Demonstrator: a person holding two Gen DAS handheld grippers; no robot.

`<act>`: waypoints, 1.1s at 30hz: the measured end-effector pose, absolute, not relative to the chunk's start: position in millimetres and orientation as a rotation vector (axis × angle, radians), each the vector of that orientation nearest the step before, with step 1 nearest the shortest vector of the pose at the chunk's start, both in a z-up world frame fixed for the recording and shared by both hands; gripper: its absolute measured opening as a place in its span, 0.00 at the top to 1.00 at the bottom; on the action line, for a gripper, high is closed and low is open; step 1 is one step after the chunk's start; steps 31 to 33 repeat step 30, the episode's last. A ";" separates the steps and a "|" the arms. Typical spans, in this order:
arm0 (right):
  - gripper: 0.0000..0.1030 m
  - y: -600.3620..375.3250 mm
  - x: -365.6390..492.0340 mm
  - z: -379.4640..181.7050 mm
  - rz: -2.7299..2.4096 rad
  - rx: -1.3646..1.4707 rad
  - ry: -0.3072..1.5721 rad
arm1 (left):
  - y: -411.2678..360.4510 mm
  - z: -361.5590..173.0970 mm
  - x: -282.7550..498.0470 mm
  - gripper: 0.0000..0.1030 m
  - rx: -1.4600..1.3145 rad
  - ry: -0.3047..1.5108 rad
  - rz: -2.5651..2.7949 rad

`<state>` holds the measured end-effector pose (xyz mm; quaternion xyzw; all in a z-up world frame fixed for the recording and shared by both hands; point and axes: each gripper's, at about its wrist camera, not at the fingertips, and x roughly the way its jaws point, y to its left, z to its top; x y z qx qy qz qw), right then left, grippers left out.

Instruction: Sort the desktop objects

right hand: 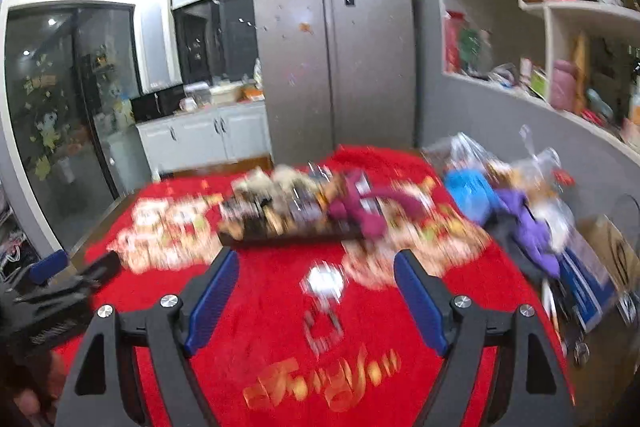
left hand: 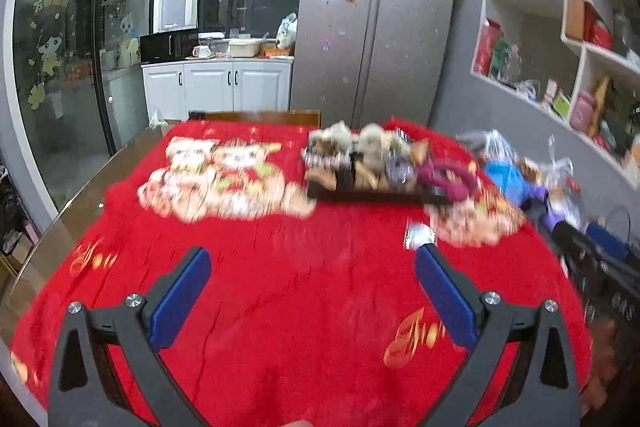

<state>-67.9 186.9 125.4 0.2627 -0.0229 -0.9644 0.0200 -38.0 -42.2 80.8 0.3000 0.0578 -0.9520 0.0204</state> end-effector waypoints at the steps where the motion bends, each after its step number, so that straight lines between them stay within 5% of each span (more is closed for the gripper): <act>1: 0.21 191.1 -55.7 117.0 -3.009 0.831 -0.036 | -44.0 74.0 -26.8 0.00 0.935 0.160 -2.909; 33: 0.21 202.7 -28.7 84.5 -3.004 0.963 0.043 | -12.2 92.5 -2.7 0.00 0.824 0.001 -2.968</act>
